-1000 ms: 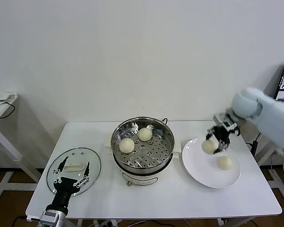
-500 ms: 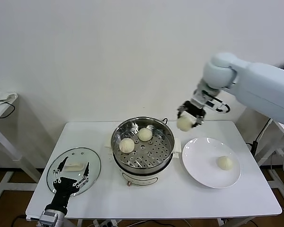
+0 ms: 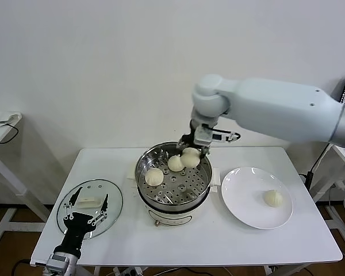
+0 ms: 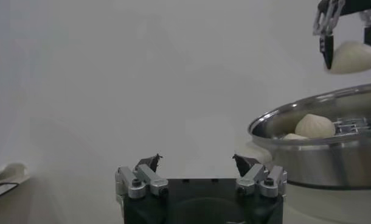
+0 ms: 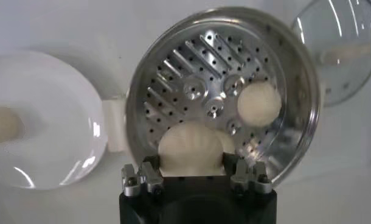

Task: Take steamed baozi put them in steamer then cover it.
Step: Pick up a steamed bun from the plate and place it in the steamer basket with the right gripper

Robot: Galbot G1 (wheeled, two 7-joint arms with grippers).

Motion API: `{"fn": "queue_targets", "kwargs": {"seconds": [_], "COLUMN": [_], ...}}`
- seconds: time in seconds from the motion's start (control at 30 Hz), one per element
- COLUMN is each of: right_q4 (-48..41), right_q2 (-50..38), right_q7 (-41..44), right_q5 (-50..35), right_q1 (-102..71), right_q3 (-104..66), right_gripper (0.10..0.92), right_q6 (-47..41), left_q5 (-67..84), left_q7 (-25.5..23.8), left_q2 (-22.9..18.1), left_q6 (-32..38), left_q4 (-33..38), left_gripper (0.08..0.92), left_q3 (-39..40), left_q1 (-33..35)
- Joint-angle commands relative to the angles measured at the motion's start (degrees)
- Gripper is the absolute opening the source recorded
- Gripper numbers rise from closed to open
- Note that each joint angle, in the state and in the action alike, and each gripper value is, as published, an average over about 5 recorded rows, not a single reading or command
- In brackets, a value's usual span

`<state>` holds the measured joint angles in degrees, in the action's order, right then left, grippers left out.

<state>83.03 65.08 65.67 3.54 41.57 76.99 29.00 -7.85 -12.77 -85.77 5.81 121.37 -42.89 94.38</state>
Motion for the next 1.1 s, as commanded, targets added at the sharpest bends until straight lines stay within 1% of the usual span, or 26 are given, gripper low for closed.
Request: {"fn": "queue_targets", "kwargs": {"seconds": [0.03, 0.37, 0.73, 1.1], "right_q4": [0.7, 1.0, -3.4, -4.7], "right_q2": [4.9, 6.5, 9.5, 10.1], "right_q7": [-2.3, -0.1, 2.1, 2.2], "right_q5": [-0.2, -2.6, 0.1, 1.2], "right_q1": [-1.3, -2.9, -7.8, -10.1], "right_q3": [2.4, 3.3, 2.3, 1.8], "right_gripper": [0.679, 0.679, 0.679, 0.679], "right_q6": [3.0, -0.1, -0.5, -0.7], "left_q5": [0.1, 0.2, 0.4, 0.6], "left_q7": [0.0, 0.1, 0.0, 0.1], "left_q2": [0.0, 0.1, 0.4, 0.3], "left_q6": [-0.2, -0.4, -0.3, -0.6], "left_q4": [-0.1, -0.5, -1.1, -1.3], "left_gripper": [0.823, 0.823, 0.823, 0.823], "left_q3": [-0.1, -0.1, -1.0, -1.0], "left_q1": [-0.1, -0.6, -0.6, -1.2]}}
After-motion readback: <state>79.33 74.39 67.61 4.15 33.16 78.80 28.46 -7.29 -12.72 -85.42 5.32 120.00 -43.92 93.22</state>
